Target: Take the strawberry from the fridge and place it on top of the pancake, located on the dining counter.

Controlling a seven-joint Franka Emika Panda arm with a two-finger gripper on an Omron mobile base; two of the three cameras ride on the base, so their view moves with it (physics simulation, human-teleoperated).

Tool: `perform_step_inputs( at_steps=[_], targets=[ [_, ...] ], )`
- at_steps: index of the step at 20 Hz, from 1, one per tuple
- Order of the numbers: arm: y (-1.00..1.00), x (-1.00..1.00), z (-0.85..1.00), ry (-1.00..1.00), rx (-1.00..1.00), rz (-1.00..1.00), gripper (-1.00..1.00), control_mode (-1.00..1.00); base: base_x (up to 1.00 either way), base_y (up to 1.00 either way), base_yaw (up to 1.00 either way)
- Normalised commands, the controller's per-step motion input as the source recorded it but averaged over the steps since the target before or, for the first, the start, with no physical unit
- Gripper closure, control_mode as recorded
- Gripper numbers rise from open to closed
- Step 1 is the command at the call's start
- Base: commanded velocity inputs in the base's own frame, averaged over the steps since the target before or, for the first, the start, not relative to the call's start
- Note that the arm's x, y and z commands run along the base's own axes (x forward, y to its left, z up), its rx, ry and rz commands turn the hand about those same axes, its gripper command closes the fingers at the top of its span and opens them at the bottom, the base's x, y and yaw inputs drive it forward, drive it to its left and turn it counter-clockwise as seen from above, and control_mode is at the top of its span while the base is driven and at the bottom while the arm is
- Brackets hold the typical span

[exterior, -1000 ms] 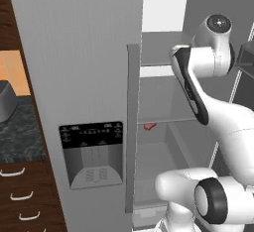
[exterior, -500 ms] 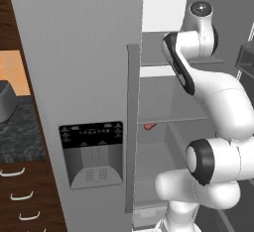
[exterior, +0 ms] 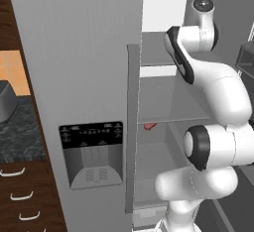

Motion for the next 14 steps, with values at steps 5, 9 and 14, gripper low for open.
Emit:
perform_step_inputs(
  at_steps=[5, 9, 14],
  targets=[
    [-0.03, 0.32, -0.11, 0.03, 0.01, 0.07, -1.0, -1.0, 0.0, 0.0, 0.0],
    [0.0, 0.03, -0.11, 0.21, 0.0, 0.0, -1.0, -1.0, 0.0, 0.0, 0.0],
    [-0.01, 0.06, -0.1, 0.11, 0.0, 0.0, -1.0, -1.0, 0.0, 0.0, 0.0]
  ],
)
